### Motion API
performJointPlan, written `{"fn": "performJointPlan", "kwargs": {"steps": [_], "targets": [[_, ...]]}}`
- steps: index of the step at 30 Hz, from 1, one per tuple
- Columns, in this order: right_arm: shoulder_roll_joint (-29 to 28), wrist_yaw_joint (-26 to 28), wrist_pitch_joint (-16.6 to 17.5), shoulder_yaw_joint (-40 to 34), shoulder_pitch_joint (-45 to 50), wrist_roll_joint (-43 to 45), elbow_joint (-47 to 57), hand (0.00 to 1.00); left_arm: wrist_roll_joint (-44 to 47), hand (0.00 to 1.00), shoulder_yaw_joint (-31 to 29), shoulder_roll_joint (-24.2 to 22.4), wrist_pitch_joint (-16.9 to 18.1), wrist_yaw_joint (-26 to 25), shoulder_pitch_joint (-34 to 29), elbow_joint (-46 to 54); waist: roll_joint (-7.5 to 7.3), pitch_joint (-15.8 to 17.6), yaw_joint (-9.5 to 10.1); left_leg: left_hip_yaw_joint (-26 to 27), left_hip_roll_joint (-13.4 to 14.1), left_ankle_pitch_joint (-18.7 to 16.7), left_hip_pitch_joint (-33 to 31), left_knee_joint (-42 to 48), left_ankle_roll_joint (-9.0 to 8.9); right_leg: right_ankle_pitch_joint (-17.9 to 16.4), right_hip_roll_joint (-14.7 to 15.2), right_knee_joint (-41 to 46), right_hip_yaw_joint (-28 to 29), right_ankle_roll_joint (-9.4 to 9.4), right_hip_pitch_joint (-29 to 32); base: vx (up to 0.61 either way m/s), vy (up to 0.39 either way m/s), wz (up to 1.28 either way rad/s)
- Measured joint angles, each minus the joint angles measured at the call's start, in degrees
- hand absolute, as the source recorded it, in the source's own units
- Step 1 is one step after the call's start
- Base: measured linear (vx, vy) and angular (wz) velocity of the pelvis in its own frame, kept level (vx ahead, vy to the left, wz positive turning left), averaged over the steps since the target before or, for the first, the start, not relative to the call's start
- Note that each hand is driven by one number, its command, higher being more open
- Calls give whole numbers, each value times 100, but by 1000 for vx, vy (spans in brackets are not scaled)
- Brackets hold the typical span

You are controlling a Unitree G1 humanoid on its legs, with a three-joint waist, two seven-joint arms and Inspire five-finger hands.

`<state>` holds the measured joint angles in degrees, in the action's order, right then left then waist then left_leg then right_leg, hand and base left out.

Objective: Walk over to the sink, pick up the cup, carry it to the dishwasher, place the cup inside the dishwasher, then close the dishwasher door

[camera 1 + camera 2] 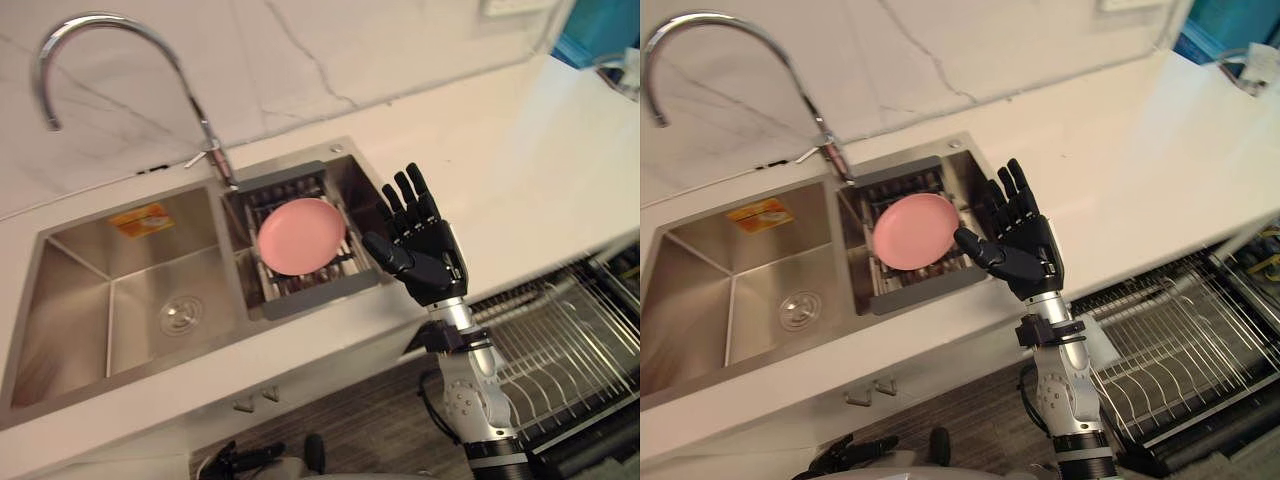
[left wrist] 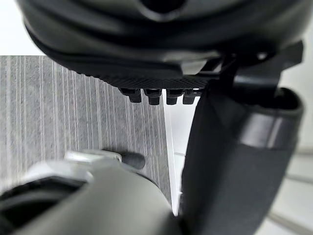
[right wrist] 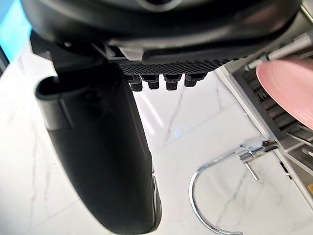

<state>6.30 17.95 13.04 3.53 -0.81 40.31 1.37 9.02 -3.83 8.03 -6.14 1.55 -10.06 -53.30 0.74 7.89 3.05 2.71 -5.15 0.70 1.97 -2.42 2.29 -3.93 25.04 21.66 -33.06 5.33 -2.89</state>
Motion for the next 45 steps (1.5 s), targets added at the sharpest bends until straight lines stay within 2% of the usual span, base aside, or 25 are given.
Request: {"fn": "performJointPlan", "kwargs": {"steps": [1,2,3,4,5,7,8,9,10,11,14,15,21,22,24,26,27,29,32,36,39,45], "targets": [[15,-54,-5,-98,17,170,-90,100,-142,100,77,54,26,-10,1,78,-33,-23,-35,-296,-41,-80,6,212,96,173,87,850,748,-372,331,207,67,122],[-3,-101,-6,-204,81,269,-145,100,-266,100,191,95,23,-16,12,133,-56,-59,-141,-681,19,-151,-54,401,177,-130,-131,1262,1339,-329,581,185,-8,140],[-1,-102,-6,-248,129,269,-143,100,-356,100,196,112,17,-14,35,139,-51,-69,-170,-857,80,-180,-88,492,170,-396,-361,1239,1534,-285,616,171,-54,157],[4,-68,-6,-298,194,268,-141,100,-451,100,194,126,-30,-15,64,129,-57,-73,-230,-1193,164,-208,-93,597,164,-723,-795,1065,1885,-298,701,156,-54,146],[7,-7,-6,-343,249,282,-121,100,-484,100,193,134,-101,-13,88,115,-73,-82,-257,-1479,181,-256,-73,667,159,-866,-1149,898,2227,-282,864,160,-57,133],[26,124,-9,-372,343,312,-78,100,-653,100,196,177,-152,-1,122,113,-158,-128,-249,-1710,147,-314,-29,797,101,-896,-1454,638,2537,-217,1109,156,-77,110],[9,229,-9,-374,371,388,-56,100,-765,100,204,207,-154,24,121,126,-245,-137,-238,-1687,60,-399,-12,909,-25,-664,-1504,166,2528,-148,1146,141,-80,99],[-8,293,-9,-373,368,431,-55,100,-791,100,204,216,-154,27,120,142,-348,-147,-235,-1635,-24,-451,-7,966,-67,-297,-1495,-113,2530,-179,1164,137,-108,75],[-21,386,-9,-374,361,509,-45,100,-797,100,193,282,-156,27,127,175,-478,-138,-207,-1600,-144,-602,2,1068,-49,152,-1435,-389,2519,-66,1190,140,-139,36],[14,460,-16,-369,361,529,-61,100,-798,100,153,223,-167,5,123,181,-382,-153,-104,-1585,-53,-780,-67,1273,-122,72,-1503,-607,2501,18,1015,139,-146,22],[21,487,-15,-351,362,569,-77,100,-807,100,79,157,-148,-24,122,192,-272,-133,-88,-1492,217,-907,-178,1342,-190,352,-1810,-1245,2422,-103,789,74,-105,-9],[25,465,75,-305,373,563,-110,100,-911,100,51,80,-176,-38,124,142,-110,-127,-225,-954,396,-922,-70,1164,-272,803,-1948,-2281,2356,-77,215,23,-42,-7],[27,439,75,-328,372,562,-108,100,-893,100,66,94,-174,-23,115,135,-134,-137,-223,-950,400,-878,-89,1069,-304,800,-1904,-2266,2215,-75,209,-4,0,9],[32,392,75,-380,373,556,-101,100,-795,100,65,103,-174,5,117,135,-147,-137,-233,-358,604,-897,-147,1041,-367,796,-1858,-2257,2076,-71,208,-44,-4,44],[130,255,74,-558,358,545,-97,100,-529,100,75,95,-180,53,106,130,-145,-137,-214,482,824,-766,-177,1018,-449,753,-1768,-2182,1917,-17,246,-70,-5,44],[267,57,66,-677,316,367,-94,100,-82,100,23,87,-189,93,38,119,-166,-133,-71,655,798,-711,-150,992,-372,700,-1667,-2061,1833,-8,329,-44,52,-3],[327,-74,16,-751,256,157,-76,100,136,100,-14,96,-200,114,5,117,-202,-144,-26,750,779,-712,-134,990,-358,661,-1564,-1914,1607,-13,395,-35,78,-28],[454,-239,-132,-900,81,-213,22,100,356,100,-15,147,-234,183,0,89,-269,-118,-17,943,774,-728,-89,1009,-333,654,-1437,-1725,1339,-9,490,-40,63,-41],[953,-373,-407,-1421,-89,-947,333,100,598,100,15,250,-267,391,96,-99,-349,-71,-98,1195,810,-778,-63,1067,-318,638,-1385,-1611,1268,-38,609,-36,17,-39],[1545,-266,-622,-1805,-83,-1523,477,100,685,100,169,356,-345,487,187,-284,-366,-64,-292,1466,924,-891,27,1154,-369,662,-1485,-1585,1425,-56,663,-11,-22,-37],[1626,-45,-695,-1931,38,-1593,487,100,681,100,266,427,-354,523,222,-336,-394,-46,-421,1572,1000,-937,36,1192,-400,677,-1565,-1600,1507,-76,692,-2,-43,-27],[1725,491,-730,-1954,212,-2257,658,100,670,100,323,499,-352,550,271,-335,-479,13,-487,1749,1069,-1039,39,1285,-409,751,-1663,-1681,1687,-96,717,-6,-16,-16]]}}
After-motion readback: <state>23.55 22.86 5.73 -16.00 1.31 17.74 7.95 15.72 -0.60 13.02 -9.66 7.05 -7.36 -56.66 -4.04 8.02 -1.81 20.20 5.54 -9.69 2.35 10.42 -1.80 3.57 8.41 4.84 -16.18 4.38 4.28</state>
